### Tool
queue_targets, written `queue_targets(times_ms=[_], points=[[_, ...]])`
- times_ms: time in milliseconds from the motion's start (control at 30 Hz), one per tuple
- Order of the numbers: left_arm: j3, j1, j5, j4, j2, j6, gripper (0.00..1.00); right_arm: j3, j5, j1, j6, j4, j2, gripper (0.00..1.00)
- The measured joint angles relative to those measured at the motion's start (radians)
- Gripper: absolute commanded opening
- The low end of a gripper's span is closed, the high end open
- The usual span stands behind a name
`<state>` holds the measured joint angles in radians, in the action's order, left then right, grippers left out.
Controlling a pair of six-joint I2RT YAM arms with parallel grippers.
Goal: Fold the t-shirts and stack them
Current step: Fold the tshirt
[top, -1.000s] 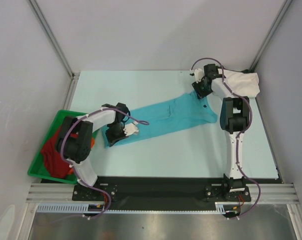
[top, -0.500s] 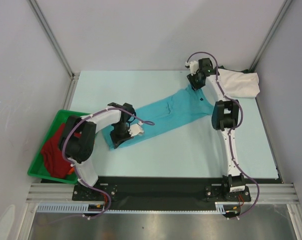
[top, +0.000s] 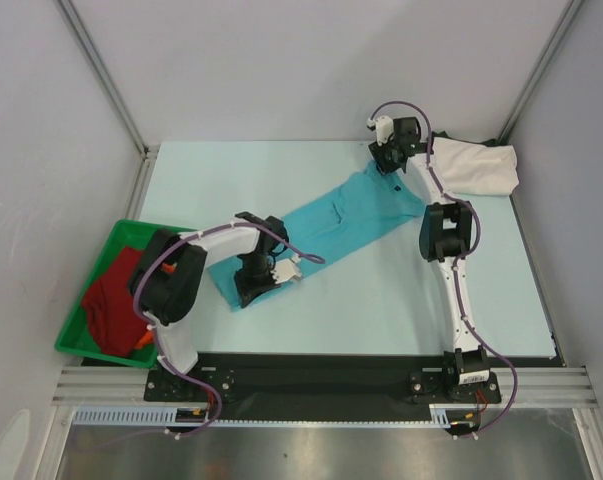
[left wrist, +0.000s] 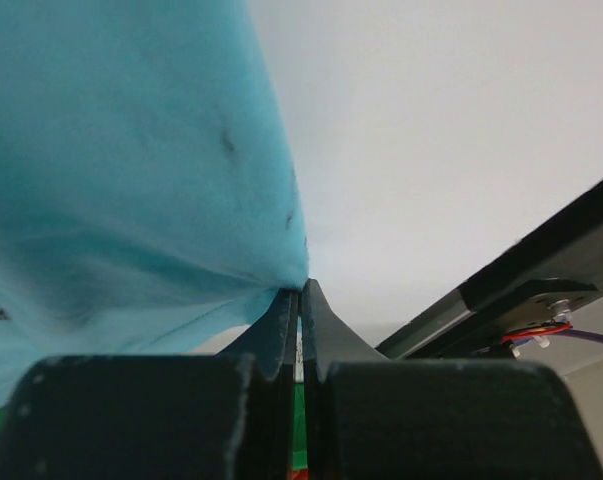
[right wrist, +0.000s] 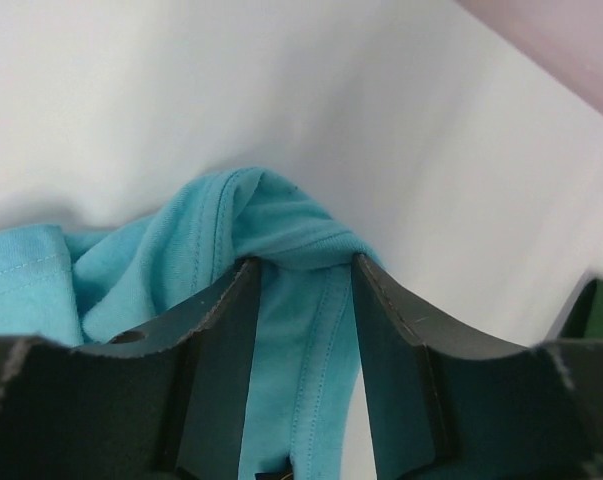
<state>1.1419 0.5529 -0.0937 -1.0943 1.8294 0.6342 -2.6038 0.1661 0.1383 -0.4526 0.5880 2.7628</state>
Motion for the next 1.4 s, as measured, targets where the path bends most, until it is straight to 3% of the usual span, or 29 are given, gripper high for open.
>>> queue_targets(times_ms=[600,733,933,1200,1400], points=[[0.191,0.326,-0.158,-0.051,0.166,-0.025,0.0,-0.009,0.031,0.064,0.037,-0.279,0.065,0.53],[0.22,0.367,-0.182,-0.057,0.182,-0.025,0.0,-0.015,0.023,0.064,0.04,-0.295,0.065,0.59],[0.254,0.381,-0.184,-0.089,0.184,-0.024,0.0,0.005,-0.019,0.041,0.064,-0.282,0.034,0.59],[0.428,0.38,-0.182,-0.176,0.187,-0.016,0.0,0.442,0.02,0.0,0.093,-0.218,-0.36,0.56],[0.486,0.372,-0.185,-0.209,0.196,0.005,0.0,0.623,0.08,-0.011,0.099,-0.144,-0.53,0.55]])
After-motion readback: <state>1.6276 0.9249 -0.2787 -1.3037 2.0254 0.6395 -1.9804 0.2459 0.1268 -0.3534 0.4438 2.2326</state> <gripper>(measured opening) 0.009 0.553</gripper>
